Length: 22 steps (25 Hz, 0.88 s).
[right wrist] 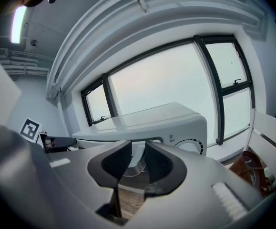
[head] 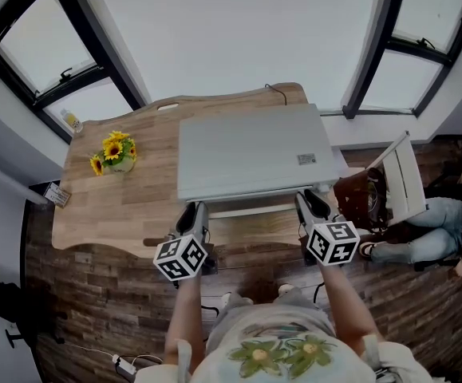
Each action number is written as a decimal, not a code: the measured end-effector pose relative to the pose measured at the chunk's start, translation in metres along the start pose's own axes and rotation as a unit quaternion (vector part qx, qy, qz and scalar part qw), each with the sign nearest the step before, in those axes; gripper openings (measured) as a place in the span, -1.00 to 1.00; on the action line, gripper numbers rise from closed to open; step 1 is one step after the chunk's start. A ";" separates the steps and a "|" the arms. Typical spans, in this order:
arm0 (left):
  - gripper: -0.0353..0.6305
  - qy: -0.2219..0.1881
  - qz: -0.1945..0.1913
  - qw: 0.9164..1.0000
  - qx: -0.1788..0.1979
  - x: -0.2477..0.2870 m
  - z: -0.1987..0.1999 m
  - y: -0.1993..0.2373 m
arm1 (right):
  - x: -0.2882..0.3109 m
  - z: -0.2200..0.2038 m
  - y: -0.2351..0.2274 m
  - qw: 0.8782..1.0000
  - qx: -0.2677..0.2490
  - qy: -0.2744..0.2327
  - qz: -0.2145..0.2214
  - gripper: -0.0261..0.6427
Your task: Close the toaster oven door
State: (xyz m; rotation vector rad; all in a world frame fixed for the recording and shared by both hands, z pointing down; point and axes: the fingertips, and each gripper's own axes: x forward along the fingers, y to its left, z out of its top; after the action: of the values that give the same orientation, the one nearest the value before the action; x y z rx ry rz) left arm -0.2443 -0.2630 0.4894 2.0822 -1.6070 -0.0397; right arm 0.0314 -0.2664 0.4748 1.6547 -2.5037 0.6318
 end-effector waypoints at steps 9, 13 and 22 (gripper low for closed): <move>-0.55 -0.006 0.000 1.000 -0.003 0.003 0.003 0.001 | 0.004 0.003 -0.001 1.000 -0.001 -0.004 -0.003 -0.66; -0.55 -0.010 -0.002 1.000 -0.005 0.003 0.003 0.001 | 0.004 0.003 0.000 1.000 -0.010 -0.007 -0.004 -0.66; -0.55 -0.016 -0.011 1.000 0.008 0.001 0.007 -0.002 | -0.002 0.006 0.002 0.999 -0.044 -0.011 -0.009 -0.64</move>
State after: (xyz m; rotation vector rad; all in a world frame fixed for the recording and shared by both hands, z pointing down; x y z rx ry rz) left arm -0.2446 -0.2661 0.4833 2.1208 -1.6083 -0.0676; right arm 0.0315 -0.2661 0.4686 1.6603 -2.4911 0.4977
